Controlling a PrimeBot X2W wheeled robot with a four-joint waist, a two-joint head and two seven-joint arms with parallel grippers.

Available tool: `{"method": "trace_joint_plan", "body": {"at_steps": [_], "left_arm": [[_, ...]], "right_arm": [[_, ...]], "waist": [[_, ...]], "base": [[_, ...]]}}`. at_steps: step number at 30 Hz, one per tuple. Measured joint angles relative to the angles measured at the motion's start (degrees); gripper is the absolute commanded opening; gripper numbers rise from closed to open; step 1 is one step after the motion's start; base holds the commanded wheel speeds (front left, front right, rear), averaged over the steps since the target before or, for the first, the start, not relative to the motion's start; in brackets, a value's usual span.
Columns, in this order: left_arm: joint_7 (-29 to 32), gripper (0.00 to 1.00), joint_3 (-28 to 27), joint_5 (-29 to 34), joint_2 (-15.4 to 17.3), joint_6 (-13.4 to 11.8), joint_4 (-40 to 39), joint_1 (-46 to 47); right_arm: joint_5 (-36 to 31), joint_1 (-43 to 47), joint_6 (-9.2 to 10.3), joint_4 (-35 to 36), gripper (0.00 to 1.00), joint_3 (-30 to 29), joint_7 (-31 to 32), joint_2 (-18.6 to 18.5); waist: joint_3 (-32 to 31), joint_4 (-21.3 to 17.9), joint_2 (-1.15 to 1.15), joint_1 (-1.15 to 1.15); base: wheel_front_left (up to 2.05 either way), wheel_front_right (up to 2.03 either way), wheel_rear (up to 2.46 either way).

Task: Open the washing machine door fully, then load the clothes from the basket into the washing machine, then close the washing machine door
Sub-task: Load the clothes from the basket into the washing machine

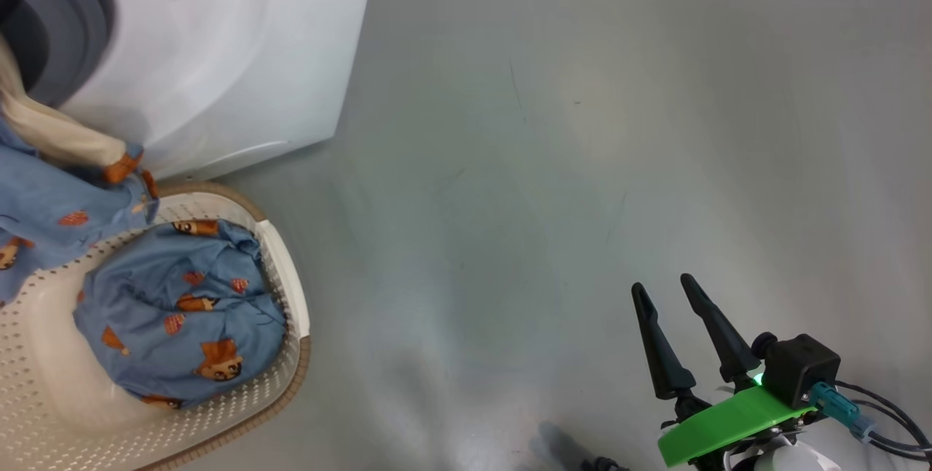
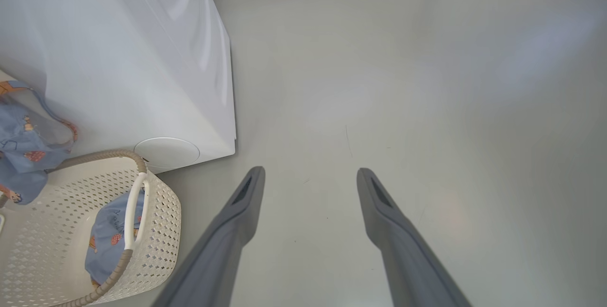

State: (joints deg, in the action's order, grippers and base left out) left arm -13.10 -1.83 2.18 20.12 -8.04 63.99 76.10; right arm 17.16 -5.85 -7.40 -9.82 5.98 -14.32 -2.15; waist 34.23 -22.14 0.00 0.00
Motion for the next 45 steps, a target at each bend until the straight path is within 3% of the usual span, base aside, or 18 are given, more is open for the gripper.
{"method": "trace_joint_plan", "body": {"at_steps": [1, 2, 13, 26, 35, 45], "left_arm": [[0.52, 0.97, 0.14, 0.07, -0.05, -0.34, 0.94, 0.31], [1.05, 1.0, 0.32, 0.07, -0.14, -0.59, 1.83, 0.49], [1.56, 1.0, 0.57, -0.69, -4.14, -3.87, 7.08, 0.42], [-1.12, 1.0, -0.8, -5.56, -8.91, -2.92, 6.49, -7.15], [-1.54, 1.0, -1.54, -7.71, -11.32, -1.16, -2.37, -13.26], [-1.54, 1.0, -0.9, -9.23, -16.48, 2.01, -14.7, -24.63]], "right_arm": [[0.0, 0.01, 0.0, -0.03, 1.0, 0.1, 0.0, 0.0], [0.0, 0.01, 0.0, -0.08, 1.0, 0.16, 0.0, 0.0], [0.01, 0.79, 0.0, -0.7, 1.0, 0.05, 0.0, -0.01], [-0.44, 1.19, 0.0, -1.02, 1.0, -1.03, 0.0, -0.78], [-0.52, 1.71, 0.0, -0.88, 1.0, -1.66, 0.0, -1.71], [-1.05, 2.44, 0.0, -0.27, 1.0, -4.04, 0.0, -2.53]], "waist": [[-0.23, 0.08, 0.0, 0.0], [-0.48, 0.16, 0.0, 0.0], [-4.06, 1.76, 0.0, 0.0], [-9.99, 5.22, 0.0, 0.0], [-12.74, 8.48, 0.0, 0.0], [-13.97, 13.83, 0.0, 0.0]], "base": [[0.0, 0.0, 0.0], [0.0, 0.0, 0.0], [0.0, 0.0, 0.0], [0.0, 0.0, 0.0], [0.0, 0.0, 0.0], [0.0, 0.0, 0.0]]}}
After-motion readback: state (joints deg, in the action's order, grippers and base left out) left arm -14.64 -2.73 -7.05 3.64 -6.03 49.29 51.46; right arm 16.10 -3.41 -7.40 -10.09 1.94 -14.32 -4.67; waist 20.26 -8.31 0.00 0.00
